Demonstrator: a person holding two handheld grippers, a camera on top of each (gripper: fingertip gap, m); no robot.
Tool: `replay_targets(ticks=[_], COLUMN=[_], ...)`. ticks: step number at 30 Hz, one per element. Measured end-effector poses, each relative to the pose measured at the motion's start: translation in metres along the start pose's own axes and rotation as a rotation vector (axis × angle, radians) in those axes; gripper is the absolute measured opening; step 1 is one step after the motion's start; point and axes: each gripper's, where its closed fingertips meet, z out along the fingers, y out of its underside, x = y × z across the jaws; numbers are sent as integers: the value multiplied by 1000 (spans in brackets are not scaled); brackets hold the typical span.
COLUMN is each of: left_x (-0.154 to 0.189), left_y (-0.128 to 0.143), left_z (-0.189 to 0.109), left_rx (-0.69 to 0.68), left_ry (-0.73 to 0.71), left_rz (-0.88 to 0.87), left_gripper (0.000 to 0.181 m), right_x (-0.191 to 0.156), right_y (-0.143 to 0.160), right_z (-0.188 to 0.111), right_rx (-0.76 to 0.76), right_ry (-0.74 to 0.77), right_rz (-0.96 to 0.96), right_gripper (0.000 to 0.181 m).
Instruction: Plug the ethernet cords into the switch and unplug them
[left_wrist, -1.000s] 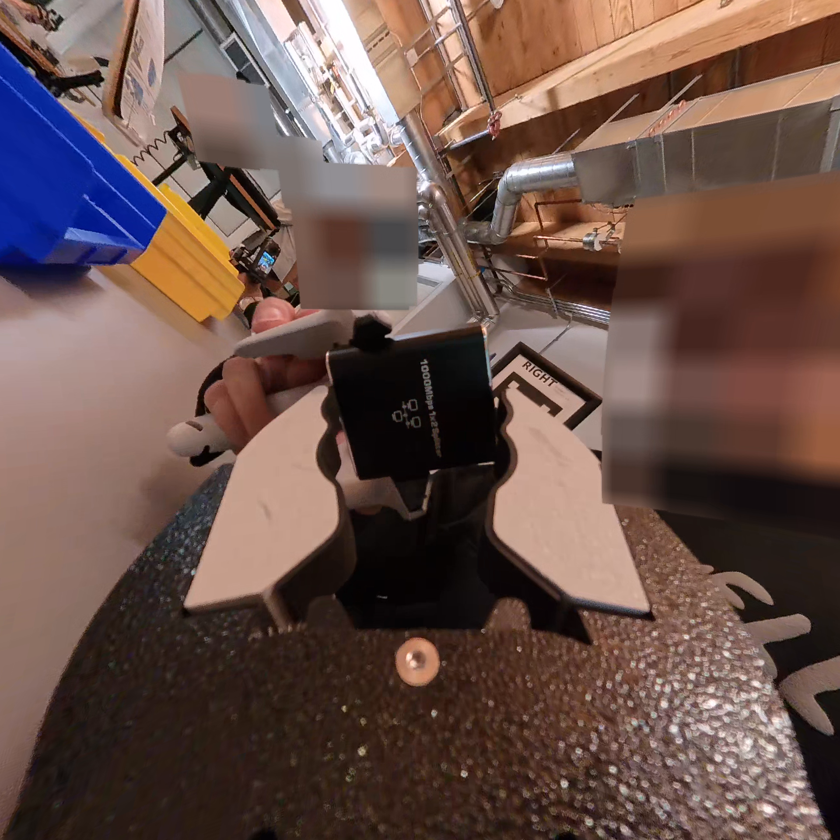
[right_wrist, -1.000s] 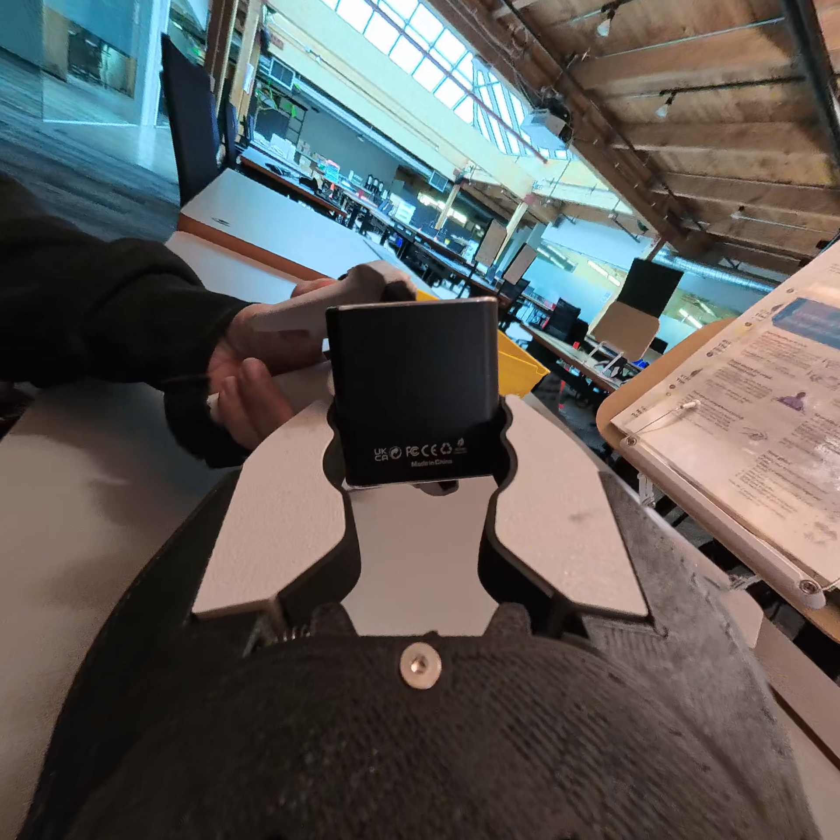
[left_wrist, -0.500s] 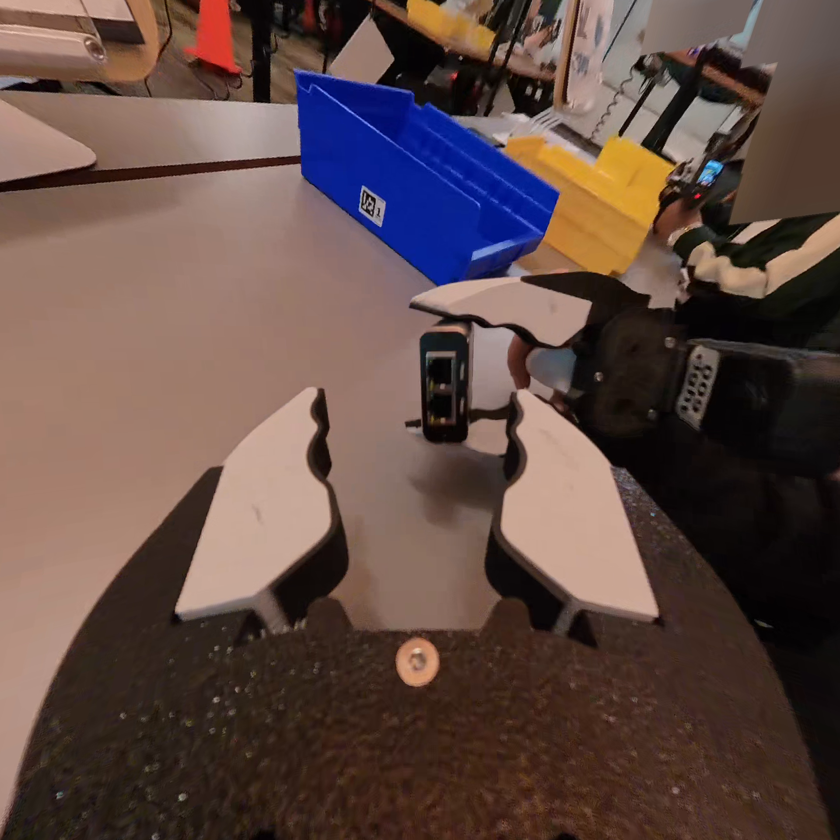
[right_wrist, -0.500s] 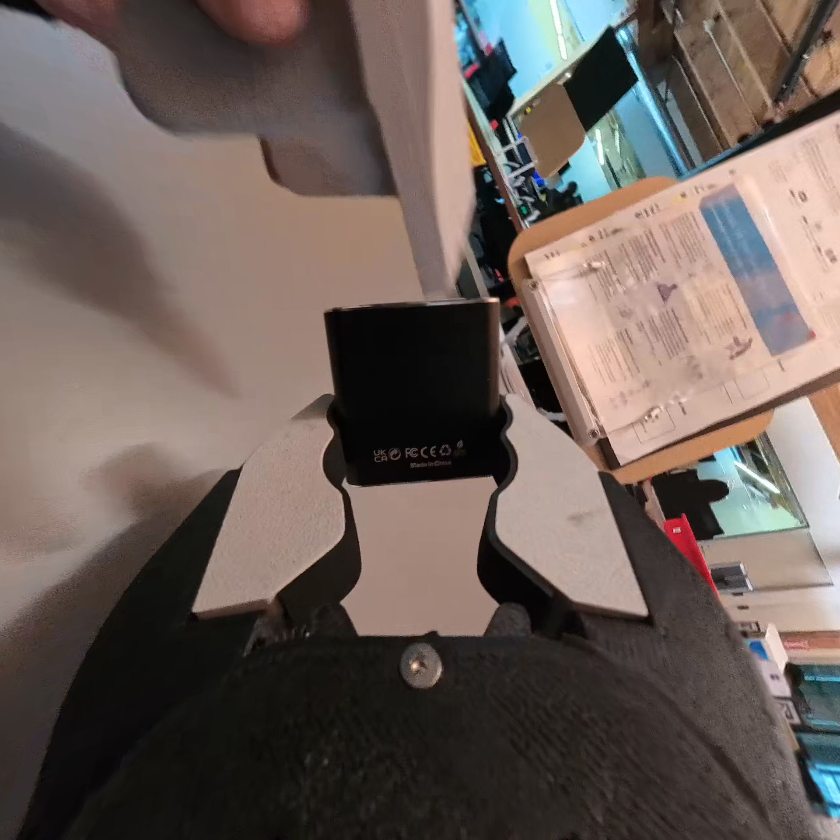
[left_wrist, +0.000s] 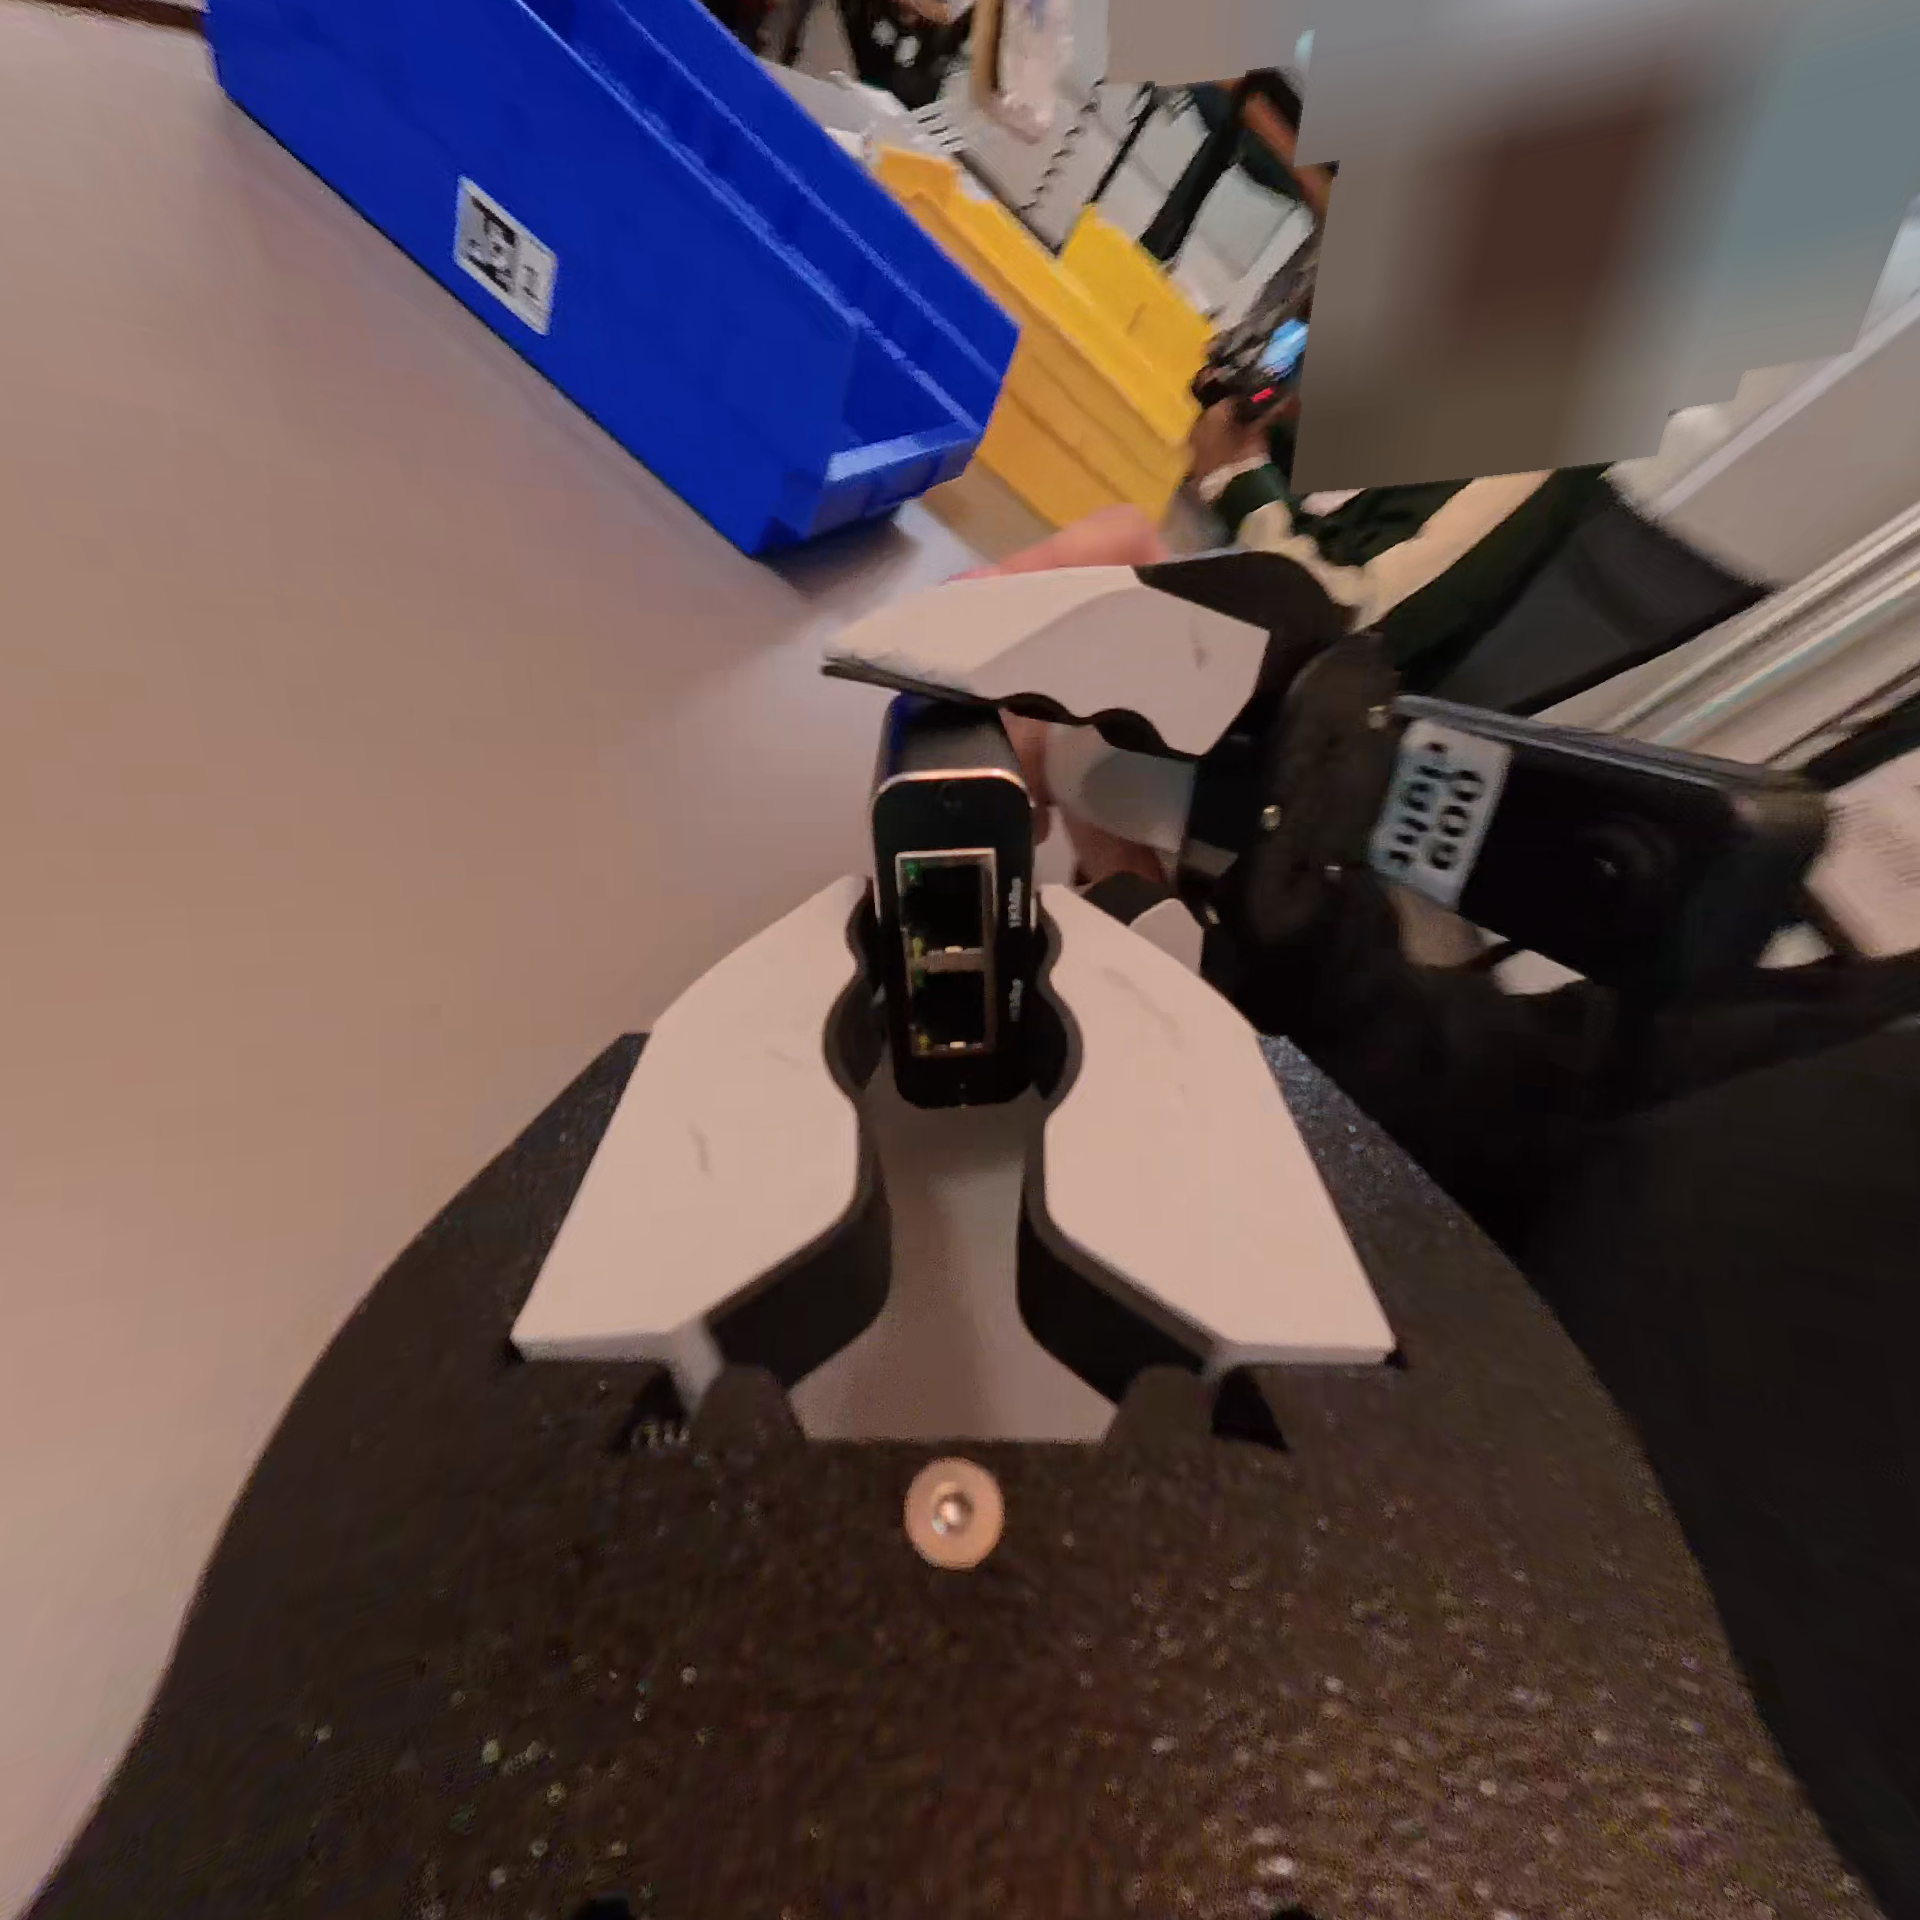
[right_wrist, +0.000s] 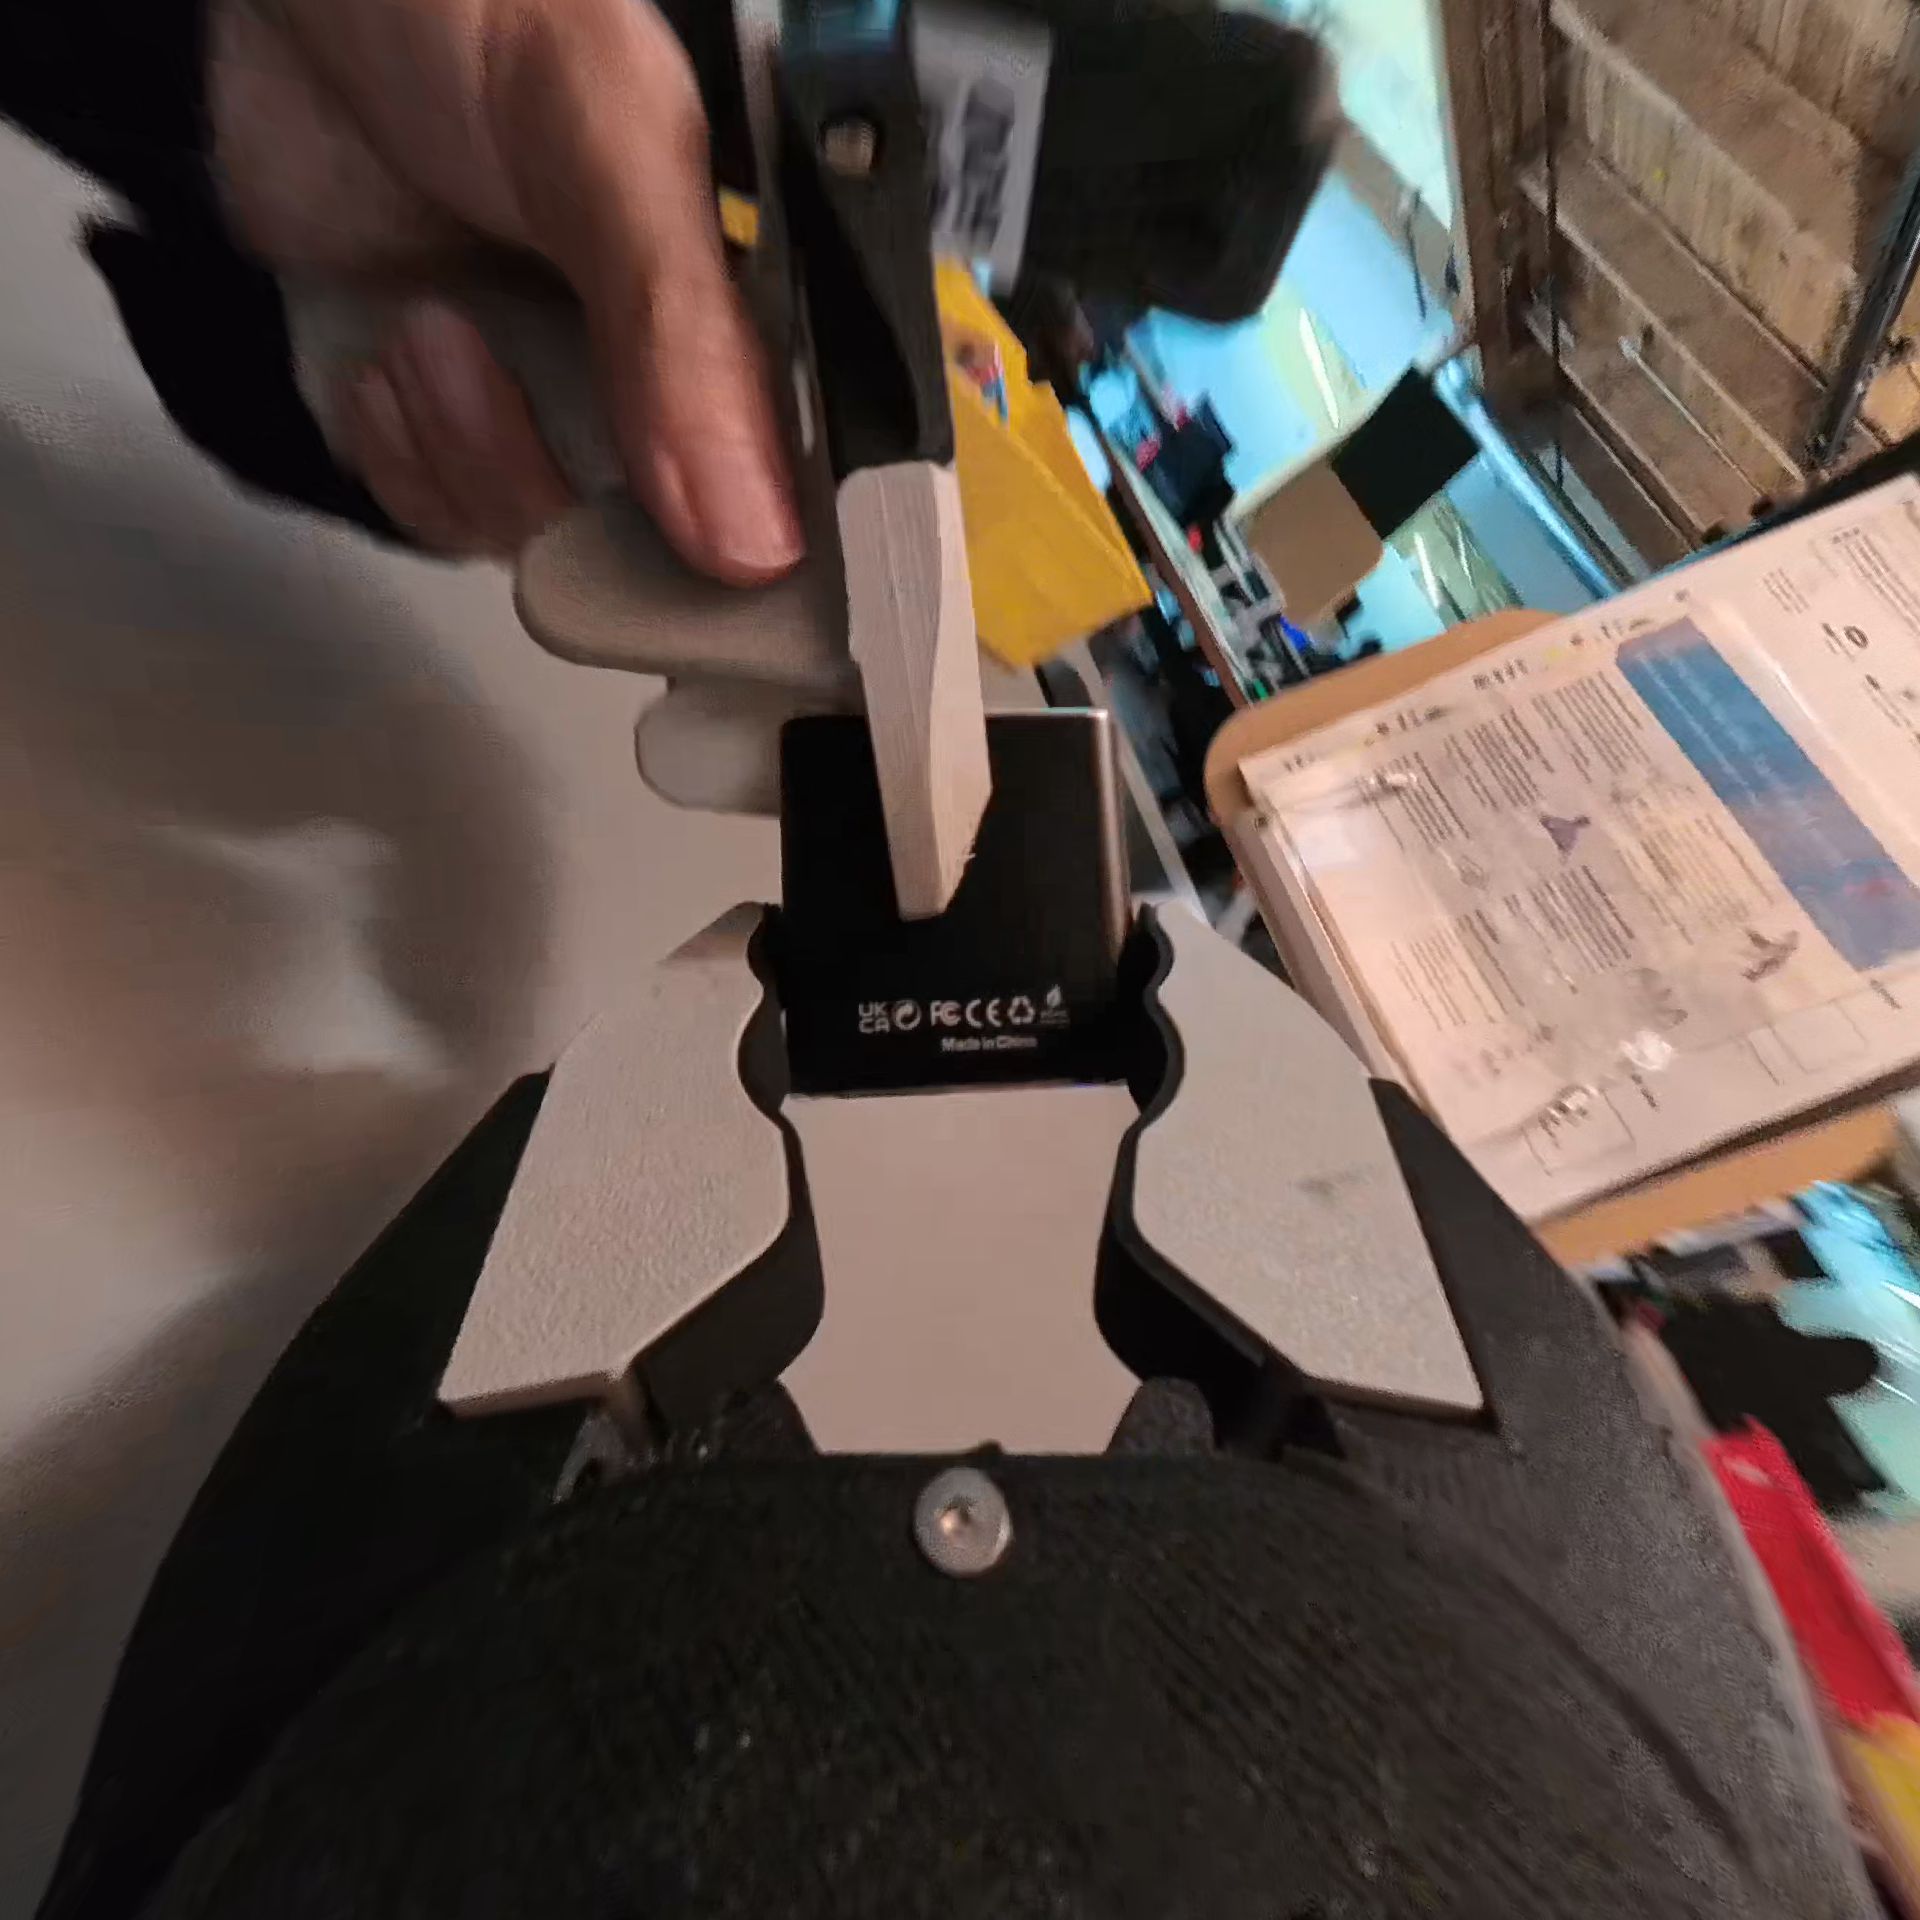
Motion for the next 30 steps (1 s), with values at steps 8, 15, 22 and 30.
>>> replay_targets(ticks=[8,15,22,30], left_x=[39,50,44,37], left_y=[-6,-1,-2,-5], left_z=[0,18,19,14], left_rx=[46,-22,44,110], left_ry=[362,325,255,195], left_rz=[-364,-425,-465,-494], left_gripper=[24,24,24,24], right_x=[4,-4,-3,-3], right_y=[-28,-34,-36,-29], right_z=[-24,-32,-30,-22], right_rx=[440,506,513,418], right_ry=[-139,-216,-196,-211], right_rz=[408,448,449,489], right_gripper=[94,90,83,78])
